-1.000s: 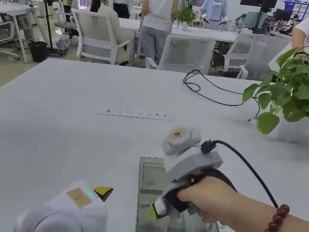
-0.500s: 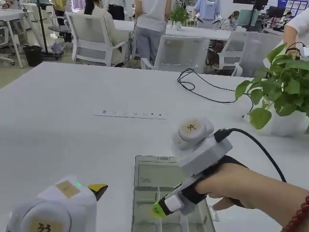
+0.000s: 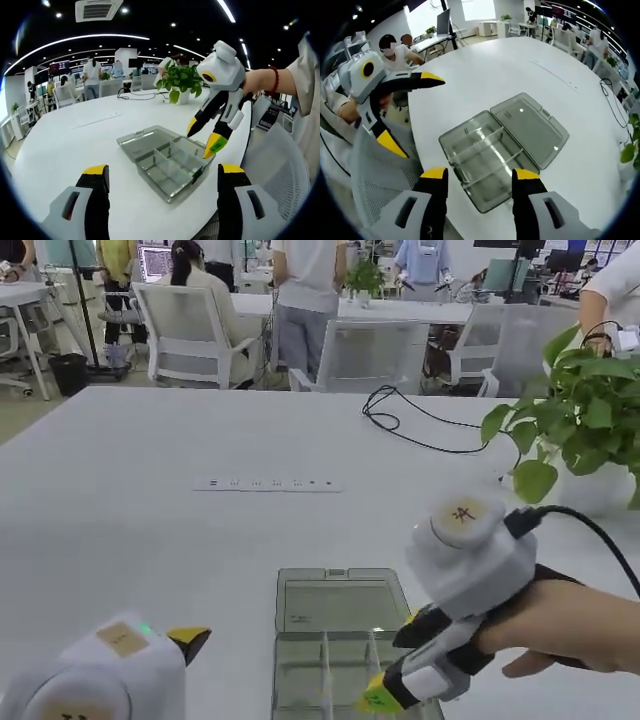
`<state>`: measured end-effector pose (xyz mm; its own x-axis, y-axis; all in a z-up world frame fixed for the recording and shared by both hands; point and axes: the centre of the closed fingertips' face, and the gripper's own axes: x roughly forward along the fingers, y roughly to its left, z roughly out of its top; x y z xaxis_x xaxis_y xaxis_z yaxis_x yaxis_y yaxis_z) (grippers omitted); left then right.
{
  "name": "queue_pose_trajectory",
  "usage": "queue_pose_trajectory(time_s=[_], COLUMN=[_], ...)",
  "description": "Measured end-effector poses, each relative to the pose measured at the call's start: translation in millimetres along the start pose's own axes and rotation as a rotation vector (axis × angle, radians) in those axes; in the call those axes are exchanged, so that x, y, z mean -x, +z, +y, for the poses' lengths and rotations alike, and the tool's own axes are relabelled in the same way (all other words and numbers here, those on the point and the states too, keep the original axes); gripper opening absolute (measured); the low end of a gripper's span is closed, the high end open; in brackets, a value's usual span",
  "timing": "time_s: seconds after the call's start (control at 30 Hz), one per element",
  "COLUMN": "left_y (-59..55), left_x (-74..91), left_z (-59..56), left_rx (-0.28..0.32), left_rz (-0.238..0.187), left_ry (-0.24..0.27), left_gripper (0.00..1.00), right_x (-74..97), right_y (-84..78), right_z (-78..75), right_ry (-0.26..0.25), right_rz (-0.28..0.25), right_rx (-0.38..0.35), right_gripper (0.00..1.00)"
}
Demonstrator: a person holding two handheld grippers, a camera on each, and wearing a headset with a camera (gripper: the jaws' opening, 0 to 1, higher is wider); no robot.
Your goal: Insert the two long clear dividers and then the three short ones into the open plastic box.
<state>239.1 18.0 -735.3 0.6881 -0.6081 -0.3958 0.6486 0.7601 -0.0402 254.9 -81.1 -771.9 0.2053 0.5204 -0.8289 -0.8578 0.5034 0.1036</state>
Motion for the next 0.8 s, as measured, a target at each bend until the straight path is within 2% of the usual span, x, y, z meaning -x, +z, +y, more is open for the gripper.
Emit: queue_pose_trajectory(time_s=[0.4, 0.7, 0.8], left_y=[-2.2, -4.4, -3.9], left_x=[4.0, 9.7, 10.3], left_z=[-1.9, 0.7, 0.9], left_rx=[-0.019, -0.032, -0.034], left_rz=[0.011, 0.019, 0.018], left_ry=[0.023, 0.048, 0.051], left_gripper=[0.89, 0.87, 0.87], right_x=[19.7, 19.7, 18.4], right_y=[-44.2, -74.4, -80.0], right_z=[-24.7, -42.4, -46.7], right_ry=[-0.036, -0.025, -0.016], right_rz=[0.056, 0.103, 0.101], right_rx=[0.158, 0.221, 0.250], right_gripper=[0.56, 0.55, 0.53])
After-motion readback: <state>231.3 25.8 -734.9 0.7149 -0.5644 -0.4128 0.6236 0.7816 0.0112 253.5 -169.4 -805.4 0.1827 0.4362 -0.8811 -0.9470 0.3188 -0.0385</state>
